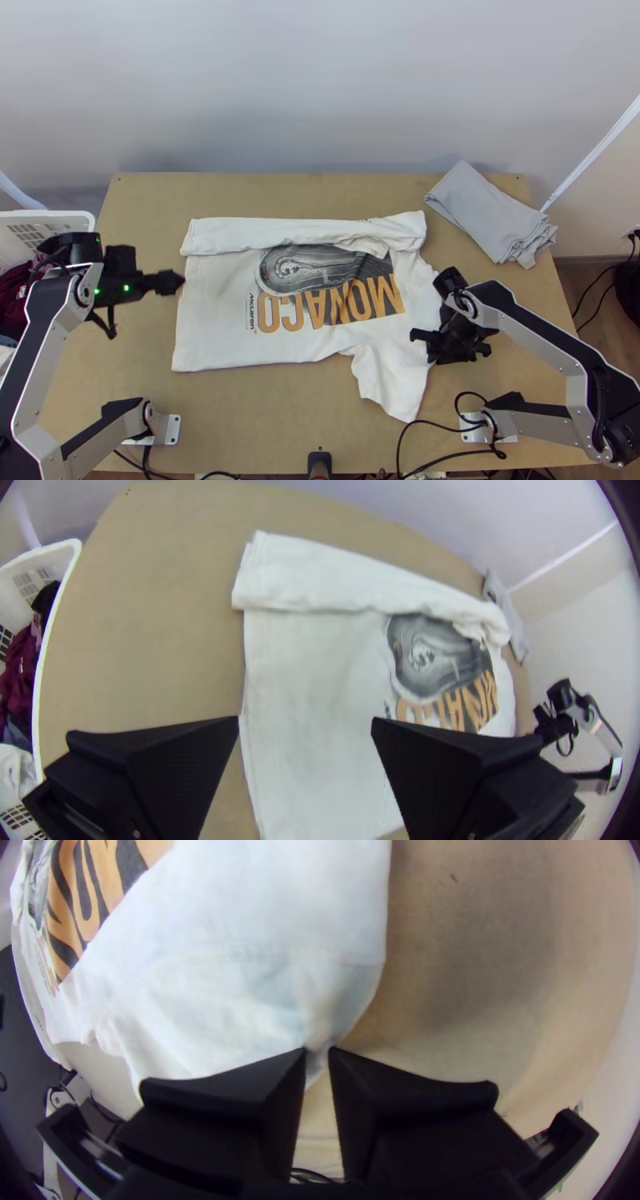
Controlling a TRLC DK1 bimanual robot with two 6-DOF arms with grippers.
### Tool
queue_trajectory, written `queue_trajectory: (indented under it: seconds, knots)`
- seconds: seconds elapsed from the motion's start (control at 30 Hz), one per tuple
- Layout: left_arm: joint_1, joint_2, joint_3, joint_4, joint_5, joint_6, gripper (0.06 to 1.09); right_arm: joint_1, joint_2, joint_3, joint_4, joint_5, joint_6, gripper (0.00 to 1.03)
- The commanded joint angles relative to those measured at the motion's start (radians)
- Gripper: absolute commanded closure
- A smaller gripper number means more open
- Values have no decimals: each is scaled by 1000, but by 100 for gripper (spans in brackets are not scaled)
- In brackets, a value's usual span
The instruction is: Fold the t-shirt
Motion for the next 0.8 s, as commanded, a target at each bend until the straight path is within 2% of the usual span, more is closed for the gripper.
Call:
queue_trajectory:
  seconds: [0.0, 0.1, 0.23, 0.37, 0.47, 0.57, 0.6, 0.77]
  knots:
    - [21, -1, 3, -179, -2, 256, 12, 18, 10, -39, 30, -5, 7, 100]
    - [44, 13, -9, -332, -52, 434, 12, 23, 8, -36, 30, -3, 7, 100]
    - [18, 17, -65, -417, -198, 530, 12, 23, 10, -35, 40, -2, 9, 100]
    - [-48, 20, -137, -414, -290, 544, 12, 23, 5, -33, 48, 0, 12, 100]
    - [-87, 26, -183, -406, -296, 544, 13, 23, -2, -30, 50, 0, 12, 100]
    - [-126, 36, -209, -408, -301, 533, 30, 23, -13, -30, 50, 1, 10, 100]
    - [-135, 36, -215, -409, -301, 533, 33, 23, -16, -30, 50, 1, 10, 100]
    - [-209, 65, -237, -372, -301, 480, 33, 21, -24, -33, 50, 1, 9, 100]
